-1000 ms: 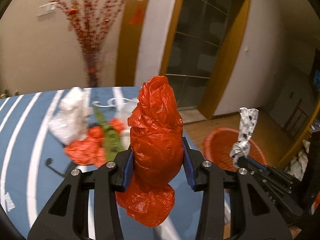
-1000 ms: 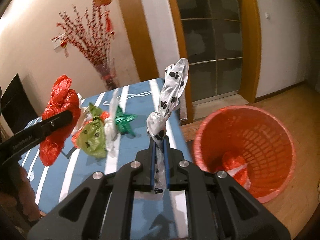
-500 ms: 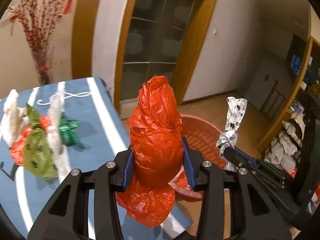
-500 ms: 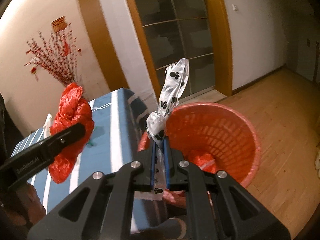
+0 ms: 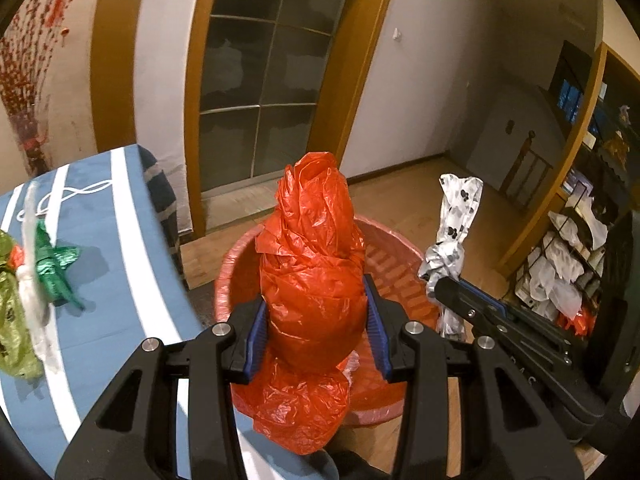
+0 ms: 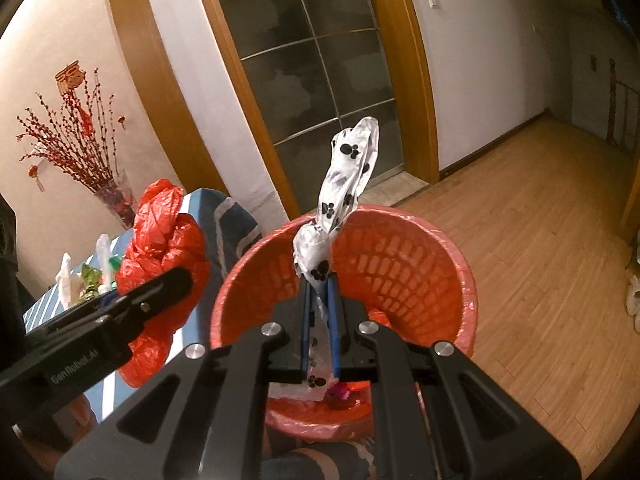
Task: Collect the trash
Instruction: 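Carry the paw-print bag and red bag over the orange basket with both tools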
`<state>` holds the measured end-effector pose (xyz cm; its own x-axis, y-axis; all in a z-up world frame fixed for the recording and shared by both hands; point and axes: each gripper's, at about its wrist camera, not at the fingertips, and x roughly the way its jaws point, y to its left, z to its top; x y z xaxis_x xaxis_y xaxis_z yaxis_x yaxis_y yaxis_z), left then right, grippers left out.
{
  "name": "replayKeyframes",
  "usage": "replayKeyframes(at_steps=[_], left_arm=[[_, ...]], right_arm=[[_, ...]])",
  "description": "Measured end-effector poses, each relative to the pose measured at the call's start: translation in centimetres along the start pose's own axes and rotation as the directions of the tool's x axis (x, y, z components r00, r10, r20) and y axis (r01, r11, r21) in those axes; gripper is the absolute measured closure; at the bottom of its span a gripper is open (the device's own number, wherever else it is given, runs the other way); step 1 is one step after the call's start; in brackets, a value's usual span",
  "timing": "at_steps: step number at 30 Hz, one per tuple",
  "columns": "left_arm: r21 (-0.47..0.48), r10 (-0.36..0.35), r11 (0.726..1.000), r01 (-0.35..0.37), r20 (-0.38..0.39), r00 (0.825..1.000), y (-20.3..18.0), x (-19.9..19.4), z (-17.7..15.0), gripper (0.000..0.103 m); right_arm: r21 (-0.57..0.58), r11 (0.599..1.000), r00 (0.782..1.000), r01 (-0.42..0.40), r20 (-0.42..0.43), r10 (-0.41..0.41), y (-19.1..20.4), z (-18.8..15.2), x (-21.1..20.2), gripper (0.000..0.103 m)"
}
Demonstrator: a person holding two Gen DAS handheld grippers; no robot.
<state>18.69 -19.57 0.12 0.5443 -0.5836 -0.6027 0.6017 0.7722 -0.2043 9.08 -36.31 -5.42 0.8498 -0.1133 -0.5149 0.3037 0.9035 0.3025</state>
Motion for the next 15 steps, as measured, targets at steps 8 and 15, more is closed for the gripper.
replayKeyframes(at_steps=[8, 15], left_arm=[[0.005, -0.009, 1.0, 0.009, -0.036, 0.999, -0.3, 2.0, 0.1, 0.06], [-0.01, 0.014, 1.0, -0.015, -0.056, 0.998, 0.2, 3.0, -0.2, 0.037]], right_arm=[[-0.003, 1.0, 1.0, 0.027, -0.014, -0.027, -1.1, 0.5, 1.8, 0.092], [0.023, 0.999, 0.999, 0.037, -0.03, -0.037, -2.0, 0.6, 3.2, 0.08]])
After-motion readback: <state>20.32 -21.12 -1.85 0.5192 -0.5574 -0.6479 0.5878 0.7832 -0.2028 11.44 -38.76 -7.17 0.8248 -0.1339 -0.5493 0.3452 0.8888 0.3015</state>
